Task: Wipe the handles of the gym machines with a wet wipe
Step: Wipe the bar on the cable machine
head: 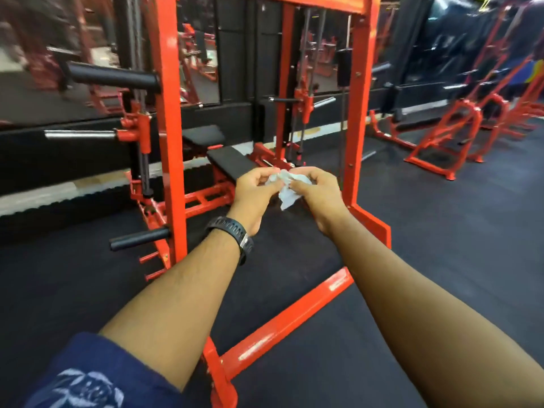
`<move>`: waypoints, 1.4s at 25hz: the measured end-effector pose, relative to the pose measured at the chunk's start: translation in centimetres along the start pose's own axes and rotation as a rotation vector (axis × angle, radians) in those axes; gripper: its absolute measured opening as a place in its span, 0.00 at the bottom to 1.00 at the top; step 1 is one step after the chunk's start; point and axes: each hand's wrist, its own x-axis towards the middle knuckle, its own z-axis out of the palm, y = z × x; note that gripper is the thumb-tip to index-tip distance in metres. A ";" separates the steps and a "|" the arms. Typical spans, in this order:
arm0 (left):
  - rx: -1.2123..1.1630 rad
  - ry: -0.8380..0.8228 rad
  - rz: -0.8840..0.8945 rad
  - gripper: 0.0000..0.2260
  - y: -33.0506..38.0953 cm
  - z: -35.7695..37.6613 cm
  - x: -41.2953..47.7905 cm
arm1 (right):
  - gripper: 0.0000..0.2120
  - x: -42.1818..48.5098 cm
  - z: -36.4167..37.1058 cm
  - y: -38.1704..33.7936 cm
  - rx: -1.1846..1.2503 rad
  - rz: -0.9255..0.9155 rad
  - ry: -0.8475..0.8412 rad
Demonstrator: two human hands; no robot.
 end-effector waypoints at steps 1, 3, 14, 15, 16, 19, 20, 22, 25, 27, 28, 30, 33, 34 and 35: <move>-0.049 0.018 -0.026 0.06 -0.4 1.3 1.4 | 0.06 2.2 -0.9 0.4 -0.005 0.012 -0.024; -0.107 0.066 -0.052 0.04 -0.6 3.3 4.5 | 0.10 7.2 -2.4 1.1 -0.001 0.034 -0.067; 0.122 0.415 0.064 0.05 -6.2 5.1 24.8 | 0.10 30.3 -0.8 8.3 0.147 0.038 -0.332; 0.124 0.434 0.066 0.05 -6.8 4.6 26.9 | 0.09 32.2 0.0 8.9 0.159 0.052 -0.345; 0.128 0.453 0.064 0.05 -7.2 4.3 28.9 | 0.08 34.1 0.7 9.3 0.172 0.065 -0.363; 0.150 0.492 0.067 0.06 -8.4 3.4 34.5 | 0.05 40.4 3.1 10.2 0.236 0.093 -0.433; 0.158 0.510 0.066 0.07 -8.7 2.9 36.1 | 0.06 42.3 4.1 10.5 0.277 0.095 -0.447; 0.184 0.553 0.055 0.08 -8.9 1.8 38.4 | 0.07 45.1 5.9 11.4 0.328 0.096 -0.491; 0.188 0.626 0.048 0.07 -8.7 -0.4 41.3 | 0.10 48.0 9.1 12.3 0.300 0.070 -0.609; 0.188 0.680 0.059 0.06 -8.6 -2.1 43.4 | 0.13 50.2 11.6 12.8 0.262 0.014 -0.651; 0.195 0.694 0.064 0.06 -8.6 -2.9 44.5 | 0.13 51.4 13.0 13.1 0.259 0.006 -0.648; 0.224 0.724 0.085 0.05 -9.1 -4.6 46.6 | 0.11 53.7 15.4 13.6 0.267 0.033 -0.665; 0.272 0.802 0.107 0.05 -10.0 -7.8 50.3 | 0.09 57.6 19.5 14.1 0.260 0.033 -0.747; 0.295 0.833 0.114 0.06 -10.3 -9.1 52.0 | 0.08 59.5 21.3 14.4 0.273 0.010 -0.771; 0.315 0.867 0.121 0.07 -10.5 -10.4 54.1 | 0.08 61.7 23.3 14.7 0.285 -0.027 -0.784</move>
